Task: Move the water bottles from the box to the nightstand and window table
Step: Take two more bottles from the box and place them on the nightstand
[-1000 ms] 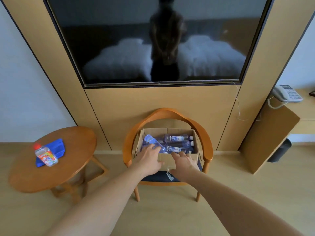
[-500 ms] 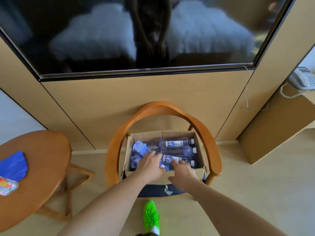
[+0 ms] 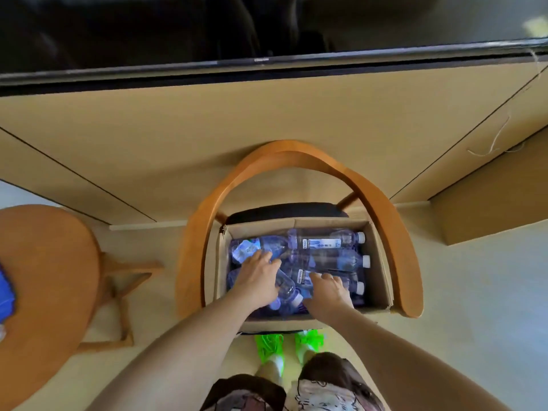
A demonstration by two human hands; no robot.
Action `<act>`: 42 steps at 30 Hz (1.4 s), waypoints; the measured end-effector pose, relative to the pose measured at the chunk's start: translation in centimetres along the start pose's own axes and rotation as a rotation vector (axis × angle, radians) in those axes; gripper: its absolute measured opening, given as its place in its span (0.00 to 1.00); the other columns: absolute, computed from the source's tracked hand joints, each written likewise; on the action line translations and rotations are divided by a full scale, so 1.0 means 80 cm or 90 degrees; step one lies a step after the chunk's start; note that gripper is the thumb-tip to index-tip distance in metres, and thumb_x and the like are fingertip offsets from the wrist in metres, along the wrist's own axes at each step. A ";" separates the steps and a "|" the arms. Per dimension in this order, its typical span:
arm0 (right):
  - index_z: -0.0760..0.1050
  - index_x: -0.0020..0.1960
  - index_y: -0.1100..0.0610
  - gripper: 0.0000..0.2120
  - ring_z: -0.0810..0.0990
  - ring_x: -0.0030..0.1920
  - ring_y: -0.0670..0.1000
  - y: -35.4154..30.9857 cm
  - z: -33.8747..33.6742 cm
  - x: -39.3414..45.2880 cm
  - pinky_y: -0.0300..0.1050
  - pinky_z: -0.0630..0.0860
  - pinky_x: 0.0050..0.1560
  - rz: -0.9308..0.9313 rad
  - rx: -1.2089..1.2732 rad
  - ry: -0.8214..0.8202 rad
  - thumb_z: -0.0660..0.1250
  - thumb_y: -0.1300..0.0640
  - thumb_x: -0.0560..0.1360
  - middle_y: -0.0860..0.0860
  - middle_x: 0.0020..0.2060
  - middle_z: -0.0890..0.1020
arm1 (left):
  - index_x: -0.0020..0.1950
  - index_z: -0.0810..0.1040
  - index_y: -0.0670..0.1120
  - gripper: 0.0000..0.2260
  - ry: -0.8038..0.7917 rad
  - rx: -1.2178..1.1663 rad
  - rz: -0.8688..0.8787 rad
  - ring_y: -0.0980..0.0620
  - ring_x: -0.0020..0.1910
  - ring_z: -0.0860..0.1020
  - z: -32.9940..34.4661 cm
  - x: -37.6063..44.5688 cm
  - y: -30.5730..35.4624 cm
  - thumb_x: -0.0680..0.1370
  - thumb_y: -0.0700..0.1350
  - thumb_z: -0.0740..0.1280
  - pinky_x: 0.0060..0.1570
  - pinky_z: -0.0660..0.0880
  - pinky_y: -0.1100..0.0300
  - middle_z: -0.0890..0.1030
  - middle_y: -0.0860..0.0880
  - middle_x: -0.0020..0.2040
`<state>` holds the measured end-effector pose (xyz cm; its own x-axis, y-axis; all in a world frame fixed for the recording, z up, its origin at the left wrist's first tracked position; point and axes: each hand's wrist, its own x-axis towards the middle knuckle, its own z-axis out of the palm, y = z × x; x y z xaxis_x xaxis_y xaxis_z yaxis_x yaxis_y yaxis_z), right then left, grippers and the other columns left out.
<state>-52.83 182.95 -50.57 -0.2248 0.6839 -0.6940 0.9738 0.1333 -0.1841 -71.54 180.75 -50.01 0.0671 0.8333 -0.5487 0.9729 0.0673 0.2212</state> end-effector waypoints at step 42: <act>0.73 0.66 0.62 0.24 0.82 0.48 0.58 0.011 -0.128 0.063 0.51 0.81 0.47 0.128 0.832 -0.065 0.73 0.58 0.72 0.60 0.52 0.81 | 0.66 0.68 0.52 0.28 -0.123 -0.428 -0.199 0.50 0.54 0.73 -0.174 0.049 0.031 0.69 0.50 0.75 0.48 0.73 0.55 0.72 0.51 0.62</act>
<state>-52.73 193.84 -47.10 -0.1393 0.5459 -0.8262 0.2546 -0.7865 -0.5626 -71.96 191.85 -40.40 -0.0918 0.6141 -0.7839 0.6130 0.6552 0.4415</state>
